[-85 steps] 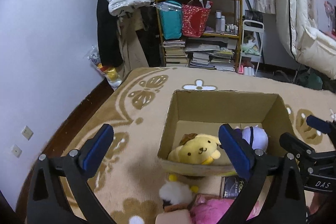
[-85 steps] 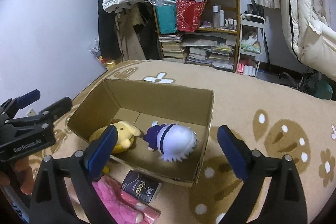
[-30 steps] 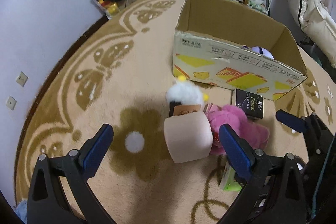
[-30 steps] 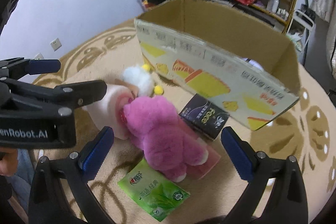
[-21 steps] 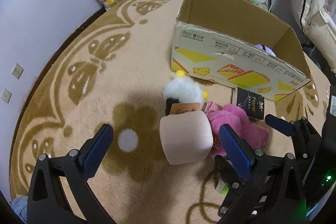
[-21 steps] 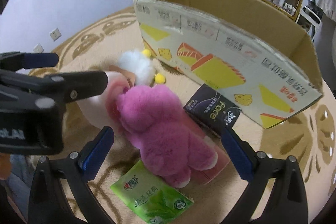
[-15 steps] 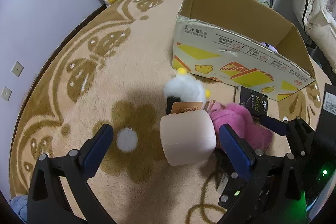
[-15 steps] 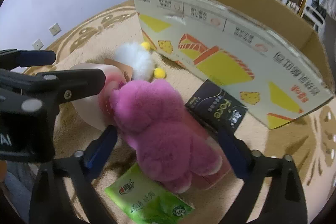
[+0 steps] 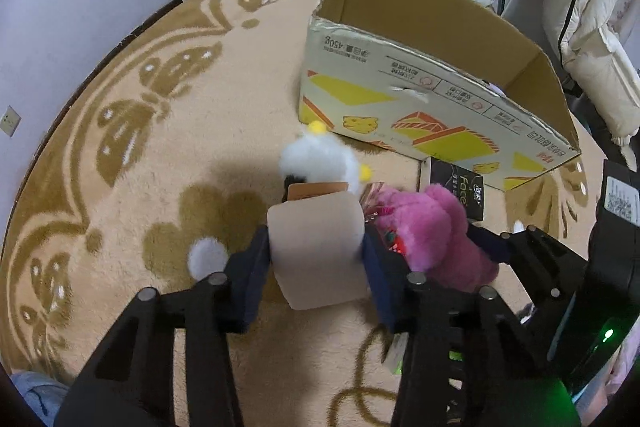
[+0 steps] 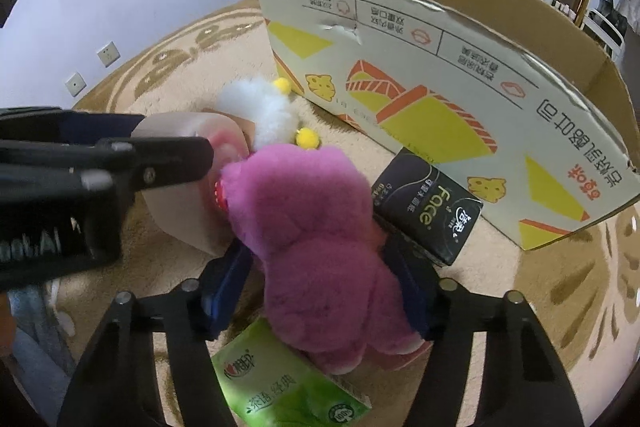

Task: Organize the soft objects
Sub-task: 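Grasp the roll cake plush with the left gripper while the right grasps the pink bear, then carry the roll cake with the left gripper while the right carries the pink bear over the box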

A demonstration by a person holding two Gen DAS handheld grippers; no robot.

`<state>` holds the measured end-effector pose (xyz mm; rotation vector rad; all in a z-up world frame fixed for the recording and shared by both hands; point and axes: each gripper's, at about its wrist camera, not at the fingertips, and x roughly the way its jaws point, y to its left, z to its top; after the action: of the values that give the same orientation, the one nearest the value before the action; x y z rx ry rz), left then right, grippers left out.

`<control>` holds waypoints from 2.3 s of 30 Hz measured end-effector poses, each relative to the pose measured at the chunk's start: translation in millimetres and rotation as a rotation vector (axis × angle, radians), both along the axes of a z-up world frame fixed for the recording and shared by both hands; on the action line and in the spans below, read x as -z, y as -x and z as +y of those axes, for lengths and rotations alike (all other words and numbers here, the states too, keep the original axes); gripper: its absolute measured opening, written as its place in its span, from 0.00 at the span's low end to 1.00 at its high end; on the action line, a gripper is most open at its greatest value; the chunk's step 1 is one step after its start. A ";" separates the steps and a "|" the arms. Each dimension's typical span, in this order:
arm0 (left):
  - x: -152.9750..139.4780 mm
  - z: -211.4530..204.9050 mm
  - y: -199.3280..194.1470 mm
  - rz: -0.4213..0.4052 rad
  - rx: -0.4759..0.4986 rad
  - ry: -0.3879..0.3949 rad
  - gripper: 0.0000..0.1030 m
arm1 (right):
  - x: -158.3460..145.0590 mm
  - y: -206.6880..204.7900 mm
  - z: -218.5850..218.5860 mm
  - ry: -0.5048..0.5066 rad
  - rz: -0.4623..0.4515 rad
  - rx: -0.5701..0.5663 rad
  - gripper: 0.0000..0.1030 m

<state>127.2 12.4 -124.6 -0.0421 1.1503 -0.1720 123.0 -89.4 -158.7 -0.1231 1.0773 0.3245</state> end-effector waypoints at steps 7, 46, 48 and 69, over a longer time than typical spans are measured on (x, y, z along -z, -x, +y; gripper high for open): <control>-6.1 -6.5 7.1 -0.020 0.027 -0.019 0.33 | -10.7 2.3 -5.1 -0.038 -0.011 0.025 0.50; -98.6 -15.0 36.9 -0.331 0.027 -0.089 0.23 | -106.0 45.3 -39.9 -0.146 -0.270 0.167 0.49; -105.9 -16.1 36.7 -0.360 0.026 -0.095 0.23 | -111.3 45.0 -41.3 -0.152 -0.286 0.172 0.49; -146.0 -45.3 7.8 -0.591 0.076 -0.112 0.24 | -154.9 26.9 -75.2 -0.232 -0.458 0.262 0.49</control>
<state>119.4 -32.9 21.4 0.1442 0.5698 -0.1716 96.1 -164.6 -3.8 0.1460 0.5871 0.1695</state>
